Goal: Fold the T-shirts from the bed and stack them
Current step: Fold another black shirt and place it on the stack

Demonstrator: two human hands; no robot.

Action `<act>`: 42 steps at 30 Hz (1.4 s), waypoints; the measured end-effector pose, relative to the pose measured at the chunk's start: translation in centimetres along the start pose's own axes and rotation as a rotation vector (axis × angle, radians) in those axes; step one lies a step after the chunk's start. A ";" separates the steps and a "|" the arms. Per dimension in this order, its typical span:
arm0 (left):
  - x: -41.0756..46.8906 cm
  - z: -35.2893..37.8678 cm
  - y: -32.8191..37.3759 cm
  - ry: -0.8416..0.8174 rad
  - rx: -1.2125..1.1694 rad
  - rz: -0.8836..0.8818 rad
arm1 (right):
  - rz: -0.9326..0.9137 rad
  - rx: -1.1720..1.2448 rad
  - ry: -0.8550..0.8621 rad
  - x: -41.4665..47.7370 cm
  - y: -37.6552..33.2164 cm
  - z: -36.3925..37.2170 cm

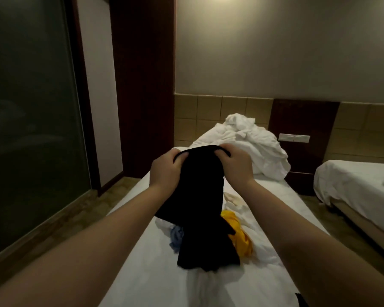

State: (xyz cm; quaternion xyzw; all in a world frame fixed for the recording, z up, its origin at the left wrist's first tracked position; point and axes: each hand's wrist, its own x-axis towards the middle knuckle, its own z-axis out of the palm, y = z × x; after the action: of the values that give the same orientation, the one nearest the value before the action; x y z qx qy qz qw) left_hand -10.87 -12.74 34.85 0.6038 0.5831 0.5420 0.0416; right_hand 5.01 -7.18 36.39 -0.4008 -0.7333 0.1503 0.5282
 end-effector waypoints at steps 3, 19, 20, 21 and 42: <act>-0.4 -1.7 1.8 -0.033 -0.059 0.004 | -0.001 0.003 0.034 -0.6 -1.8 -1.5; -3.9 -7.2 8.2 -0.041 -0.006 0.031 | 0.119 0.339 -0.127 -4.0 -9.7 -8.8; -4.4 -7.1 9.0 -0.037 0.017 0.047 | 0.119 0.329 -0.134 -4.1 -10.4 -8.8; -4.9 -7.1 9.8 -0.037 0.019 0.072 | 0.092 0.292 -0.136 -4.2 -11.3 -8.8; -7.9 -7.0 15.8 -0.179 -0.801 -0.243 | 0.209 0.574 -0.342 -7.6 -16.5 -10.1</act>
State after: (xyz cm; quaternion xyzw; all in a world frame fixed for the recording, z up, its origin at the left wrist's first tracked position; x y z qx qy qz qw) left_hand -3.27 -27.75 43.69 0.5115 0.3877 0.6622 0.3868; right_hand 7.84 -25.36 46.05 -0.2779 -0.6942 0.4686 0.4705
